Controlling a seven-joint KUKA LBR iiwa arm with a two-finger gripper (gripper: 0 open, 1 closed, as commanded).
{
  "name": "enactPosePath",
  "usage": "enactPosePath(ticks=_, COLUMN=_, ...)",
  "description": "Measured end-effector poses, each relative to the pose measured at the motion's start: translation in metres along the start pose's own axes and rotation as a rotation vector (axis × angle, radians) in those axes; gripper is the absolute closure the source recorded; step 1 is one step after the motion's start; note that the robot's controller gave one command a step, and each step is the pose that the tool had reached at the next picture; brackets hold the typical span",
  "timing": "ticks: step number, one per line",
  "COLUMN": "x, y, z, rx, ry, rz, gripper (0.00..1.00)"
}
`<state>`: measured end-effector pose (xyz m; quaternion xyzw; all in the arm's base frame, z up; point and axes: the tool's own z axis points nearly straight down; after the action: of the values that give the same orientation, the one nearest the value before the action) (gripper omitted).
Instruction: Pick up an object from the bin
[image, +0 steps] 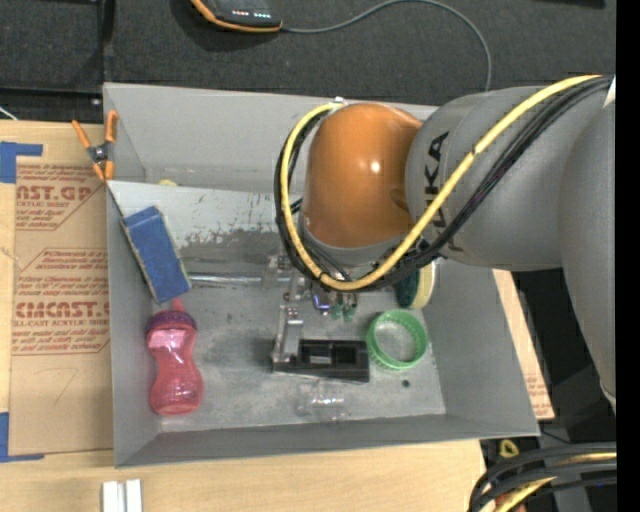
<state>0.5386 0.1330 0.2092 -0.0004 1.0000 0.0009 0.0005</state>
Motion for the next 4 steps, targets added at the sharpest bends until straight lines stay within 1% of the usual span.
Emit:
enactPosePath(ticks=1, x=0.000, y=0.000, z=0.000, rx=0.000, ry=0.000, rz=0.000, gripper=0.00)
enactPosePath(ticks=2, x=0.055, y=0.013, z=0.033, rx=-0.001, ry=0.001, rz=0.038, gripper=0.00)
enactPosePath(ticks=3, x=0.033, y=0.030, z=0.050, rx=-0.004, ry=-0.009, rz=0.192, gripper=0.00)
enactPosePath(ticks=4, x=0.041, y=0.016, z=0.051, rx=-0.006, ry=-0.008, rz=0.141, gripper=0.00)
